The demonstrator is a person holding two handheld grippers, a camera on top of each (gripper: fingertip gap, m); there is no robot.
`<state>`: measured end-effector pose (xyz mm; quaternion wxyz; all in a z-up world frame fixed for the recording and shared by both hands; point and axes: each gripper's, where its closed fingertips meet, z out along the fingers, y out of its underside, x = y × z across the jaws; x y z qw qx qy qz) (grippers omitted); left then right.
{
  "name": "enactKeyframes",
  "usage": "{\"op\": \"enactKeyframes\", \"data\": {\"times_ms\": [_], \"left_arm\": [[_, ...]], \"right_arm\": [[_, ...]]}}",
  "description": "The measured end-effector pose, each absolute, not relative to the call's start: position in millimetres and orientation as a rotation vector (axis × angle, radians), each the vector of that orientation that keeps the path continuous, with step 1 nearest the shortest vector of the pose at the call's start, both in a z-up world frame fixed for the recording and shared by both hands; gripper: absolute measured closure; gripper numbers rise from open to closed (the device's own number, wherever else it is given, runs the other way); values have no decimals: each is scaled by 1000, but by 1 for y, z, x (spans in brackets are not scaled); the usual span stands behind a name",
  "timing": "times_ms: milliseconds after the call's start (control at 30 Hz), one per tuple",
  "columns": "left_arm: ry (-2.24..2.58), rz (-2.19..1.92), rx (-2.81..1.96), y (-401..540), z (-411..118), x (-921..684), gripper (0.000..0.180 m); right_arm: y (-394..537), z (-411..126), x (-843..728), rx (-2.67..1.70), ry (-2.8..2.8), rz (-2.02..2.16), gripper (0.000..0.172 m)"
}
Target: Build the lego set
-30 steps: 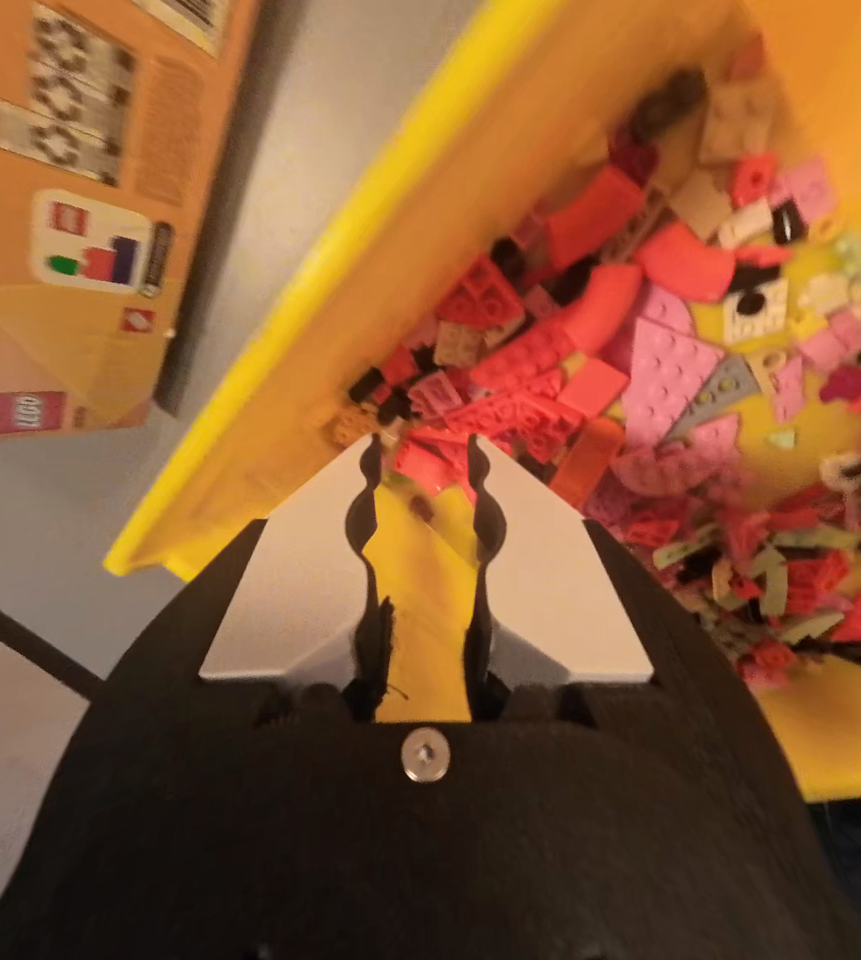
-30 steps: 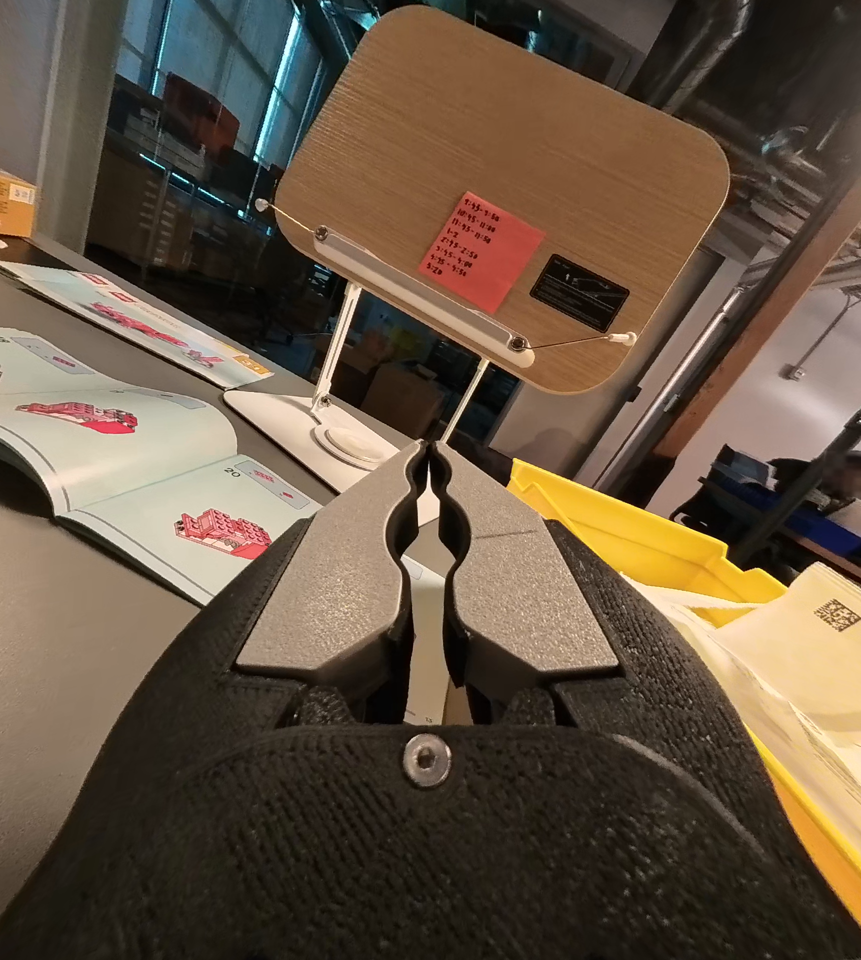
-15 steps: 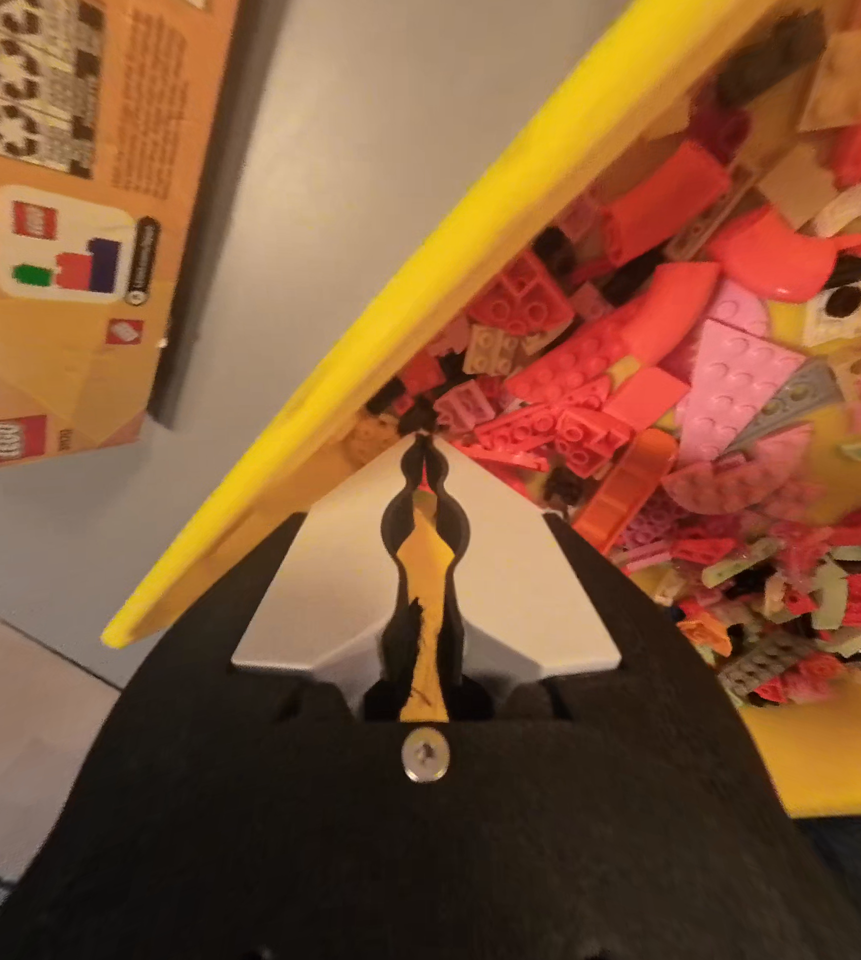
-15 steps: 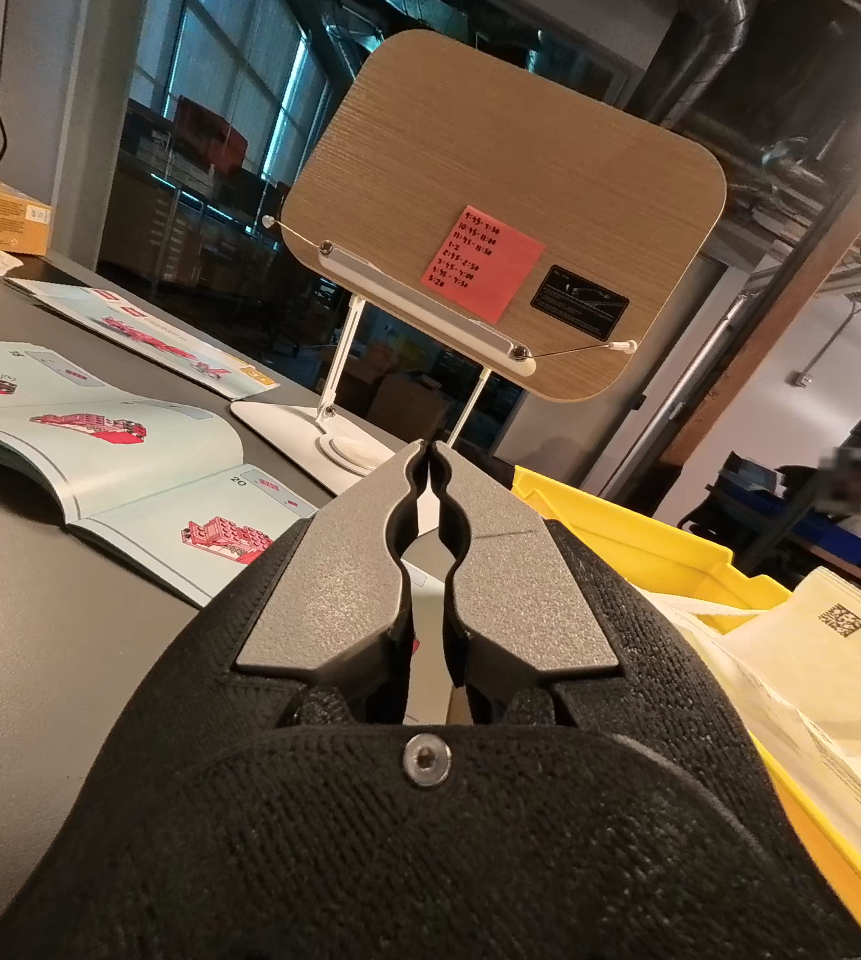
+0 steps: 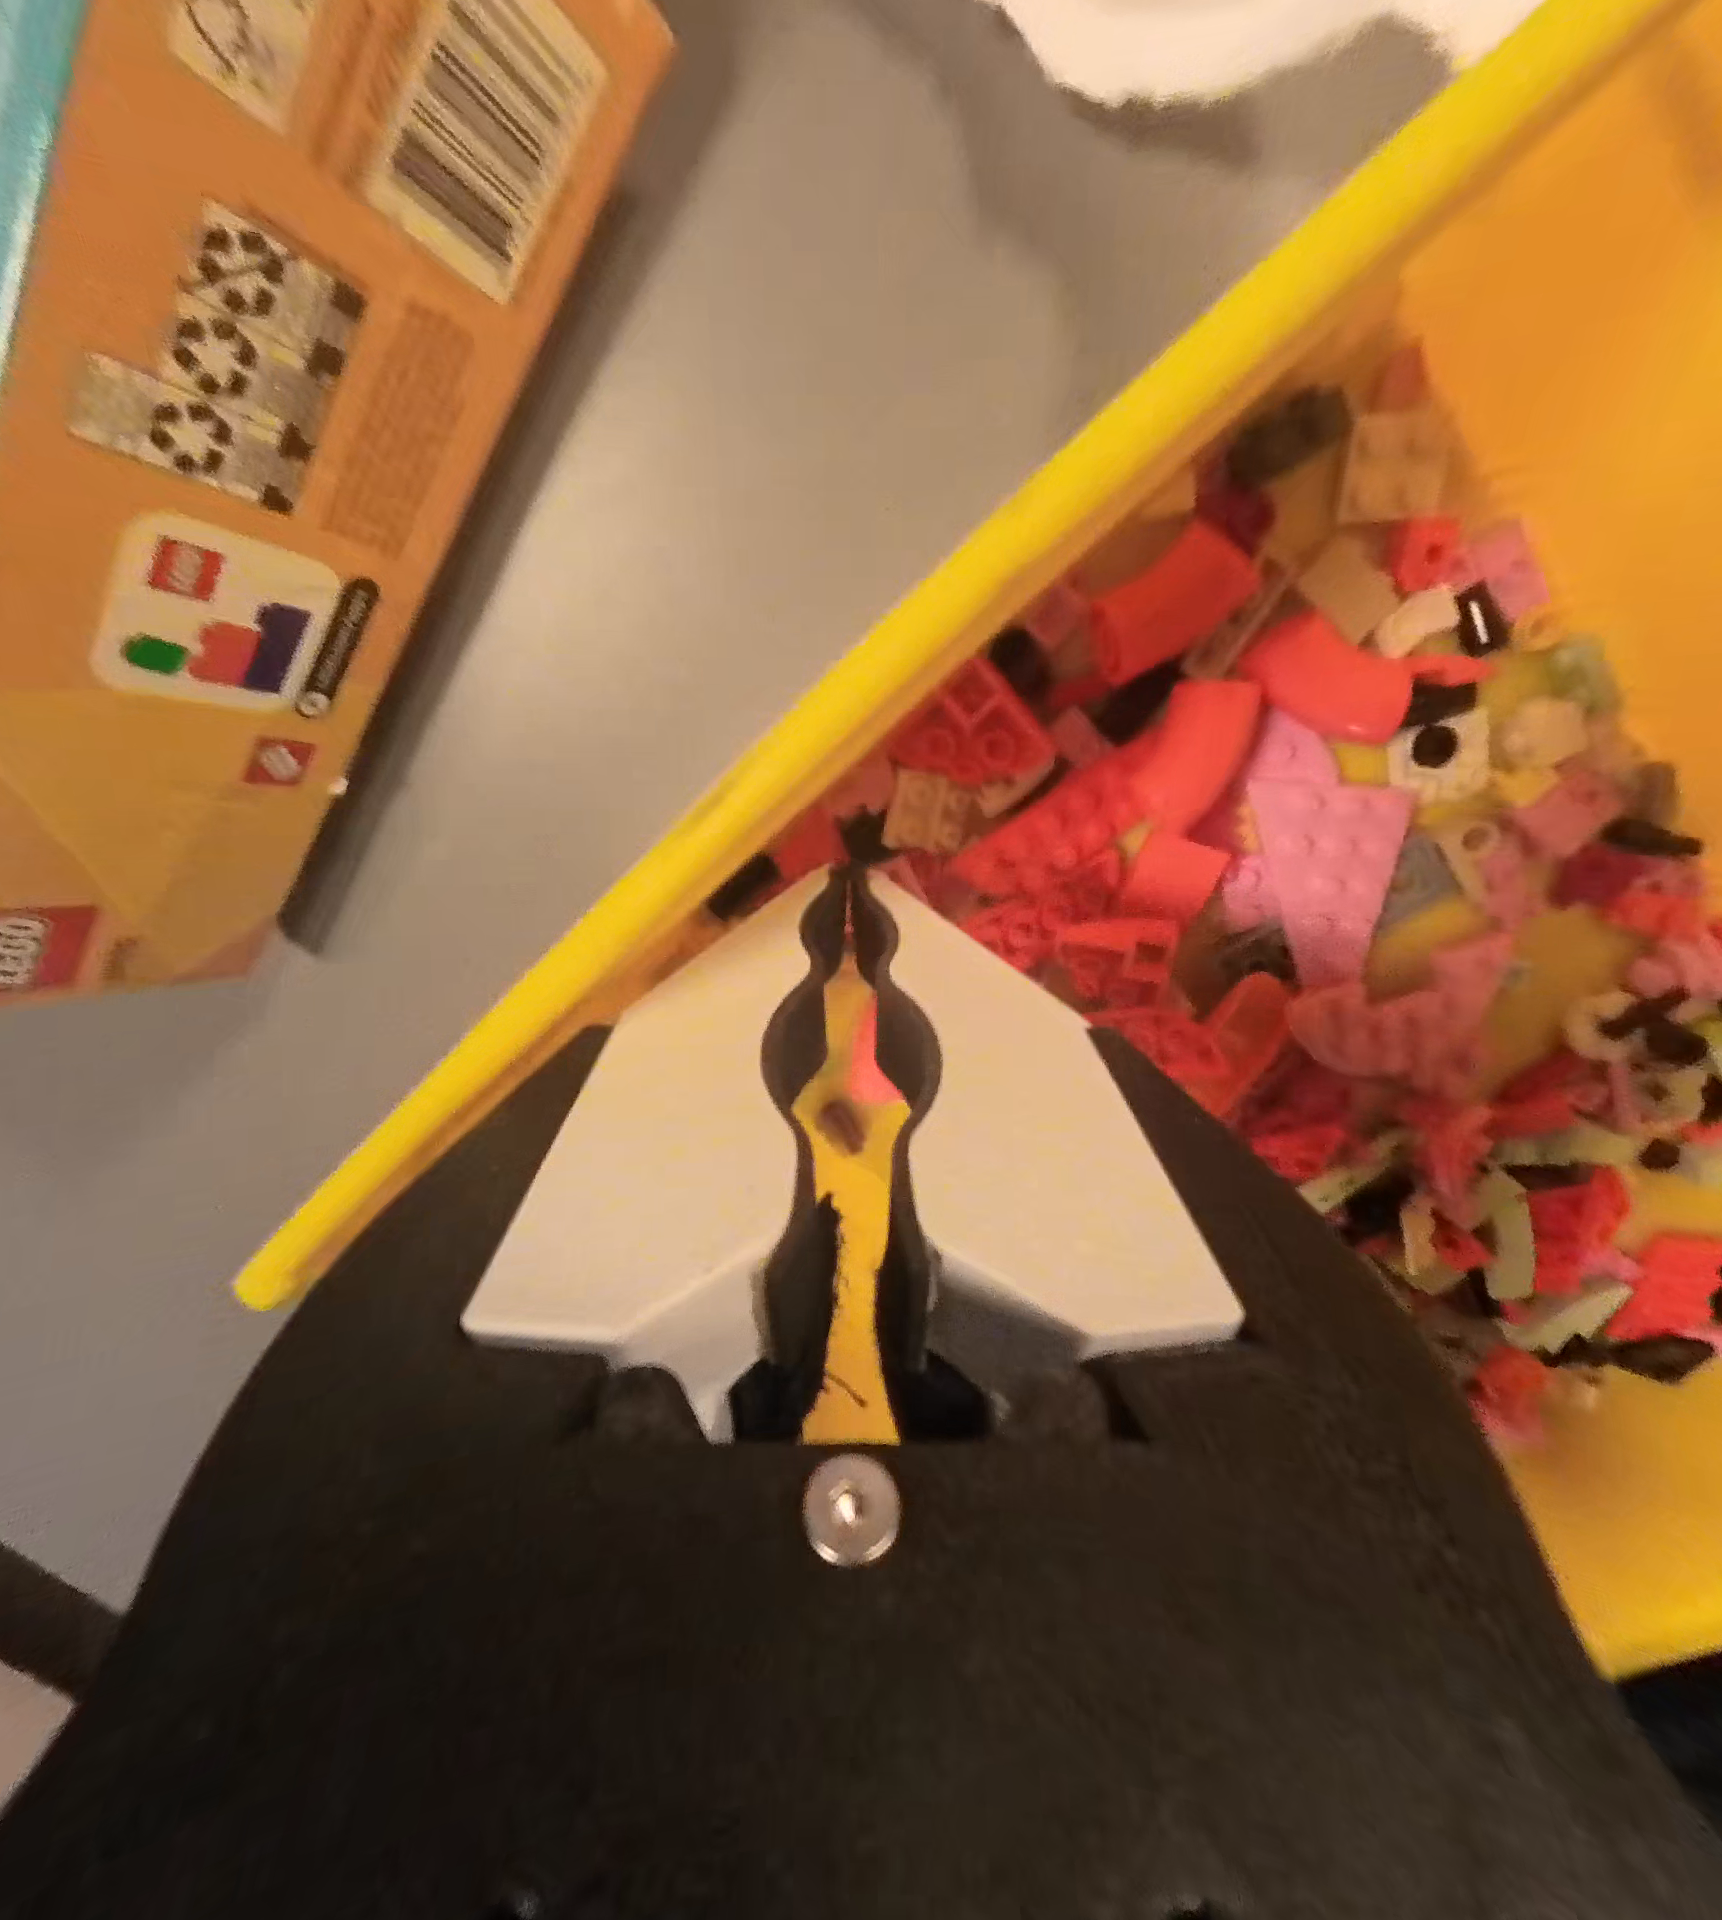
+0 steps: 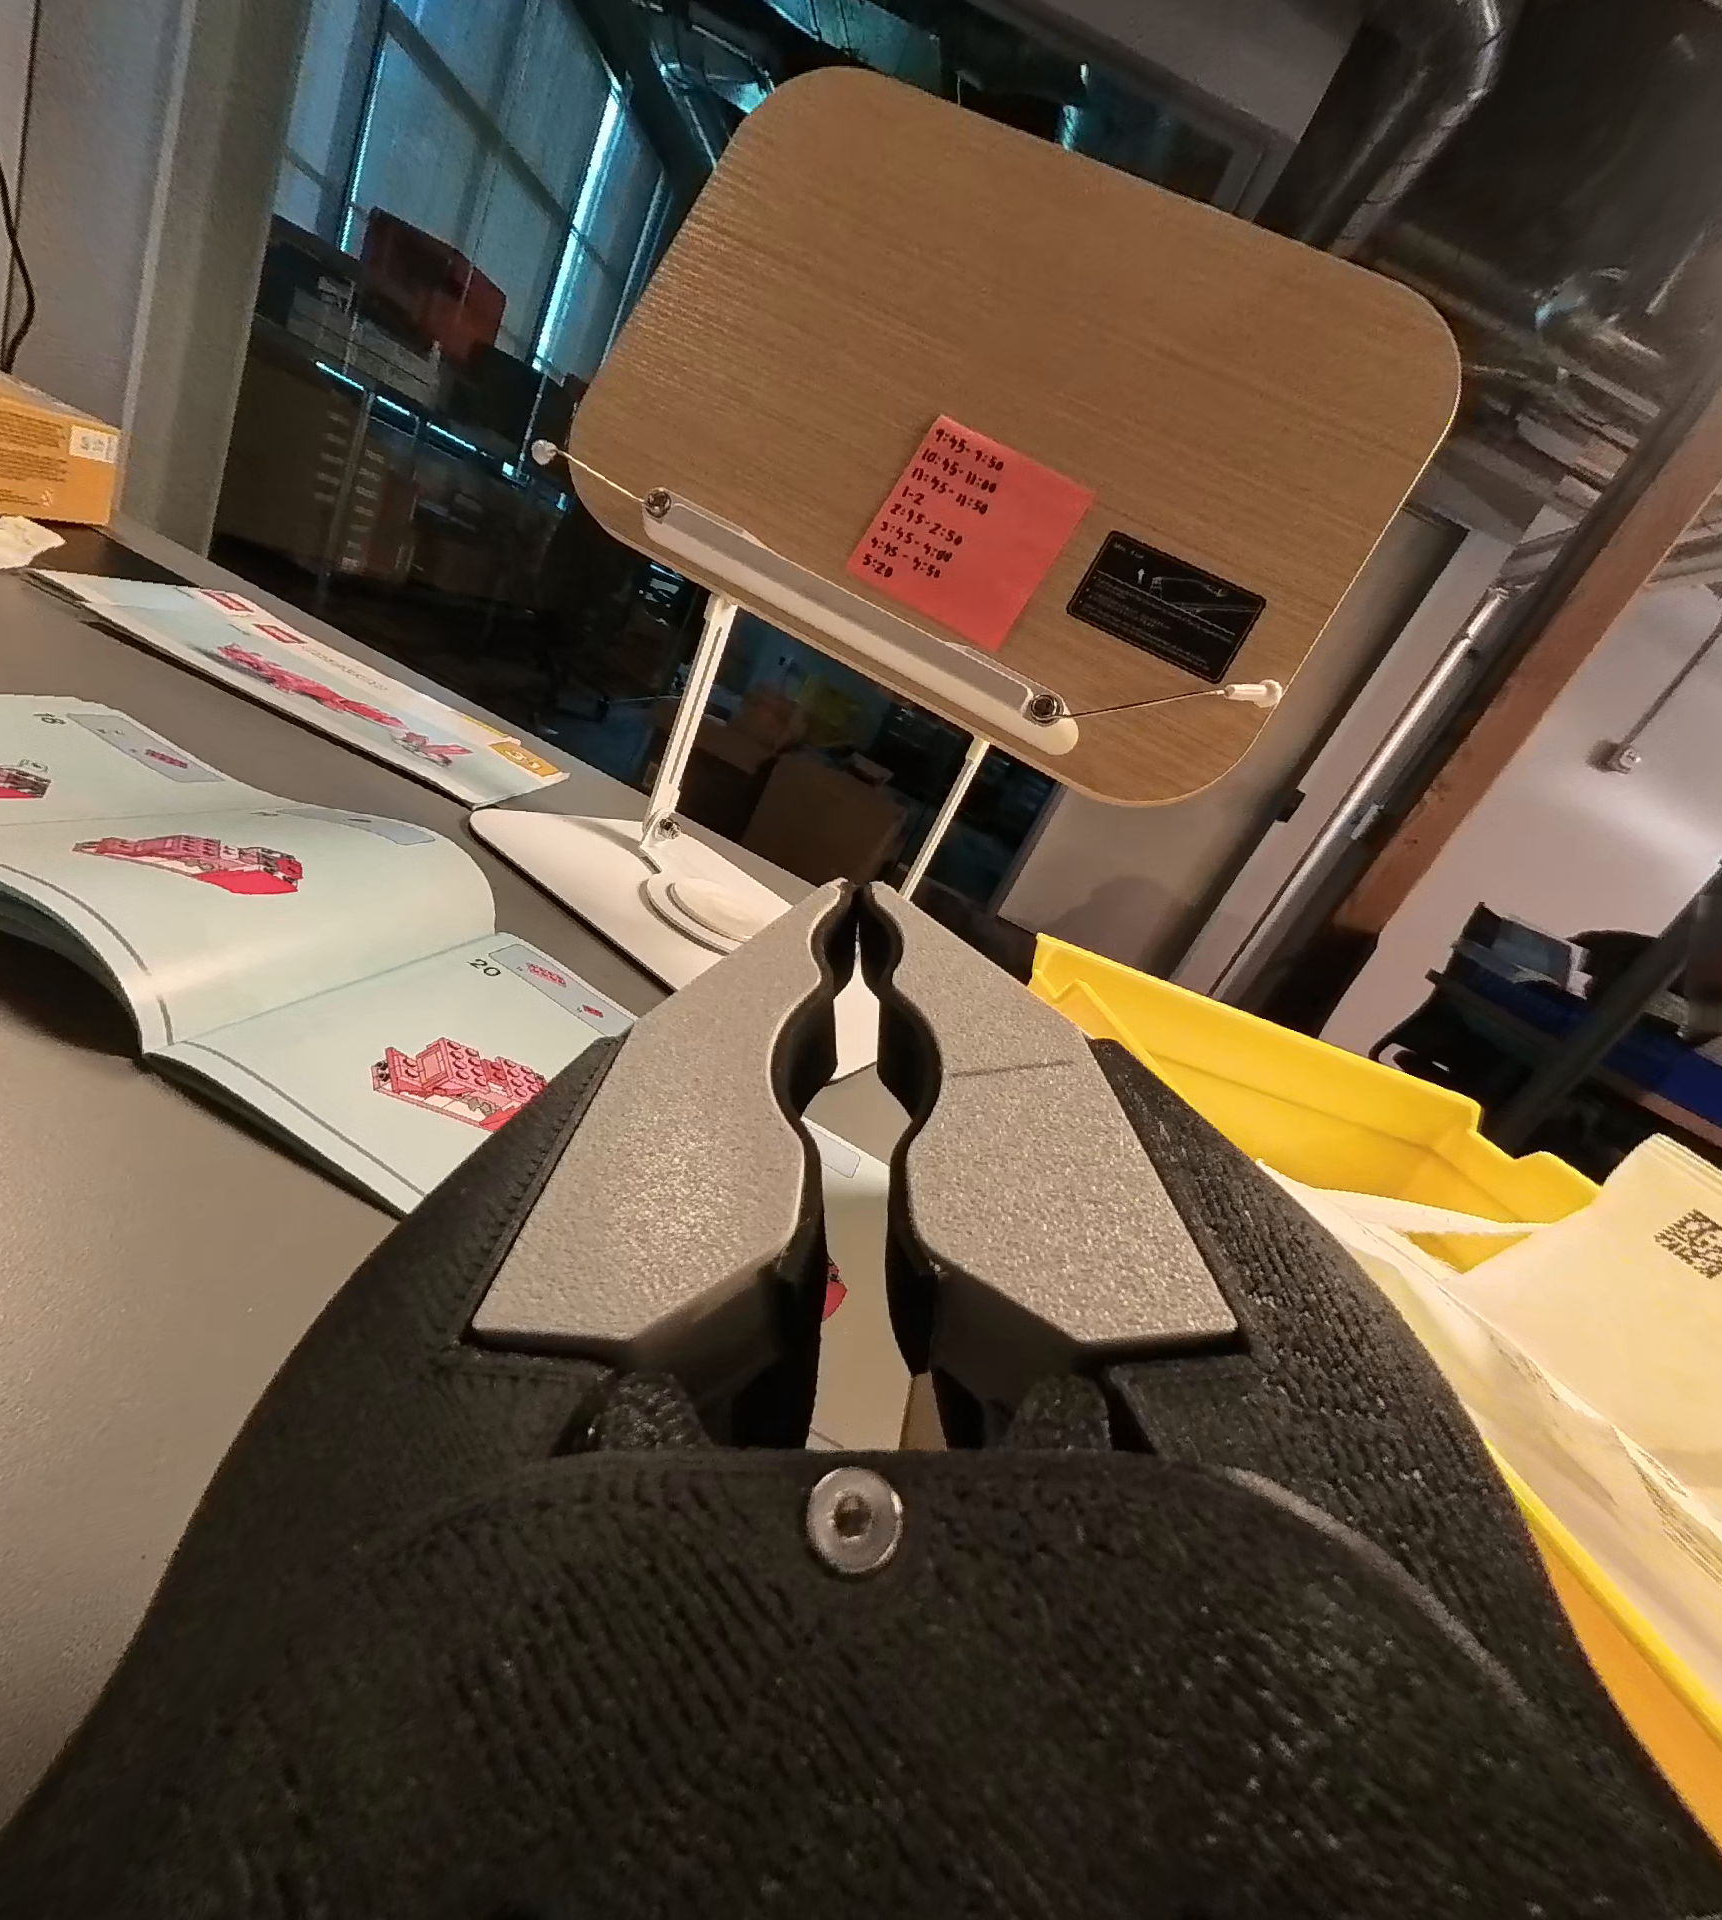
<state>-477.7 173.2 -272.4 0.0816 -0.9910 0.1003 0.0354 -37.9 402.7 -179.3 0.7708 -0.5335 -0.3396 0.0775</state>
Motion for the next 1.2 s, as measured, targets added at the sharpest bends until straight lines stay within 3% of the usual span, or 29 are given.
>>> {"op": "enactKeyframes", "data": {"times_ms": [400, 833, 967, 1100, 1200], "left_arm": [[288, 46, -3359, 104, -285, -472, 180], [204, 16, -2831, 188, -257, -470, 175], [203, -36, -2848, 190, -266, -458, 166], [147, -133, -2872, 190, -280, -445, 145], [169, -42, -2885, 189, -284, -450, 147]], "right_arm": [[403, -180, -38, -1157, -738, 178, 172], [402, -180, -39, -1160, -740, 190, 172], [402, -180, -39, -1159, -742, 195, 172], [402, -180, -40, -1160, -743, 201, 172], [402, -180, -40, -1160, -743, 205, 172]]}}
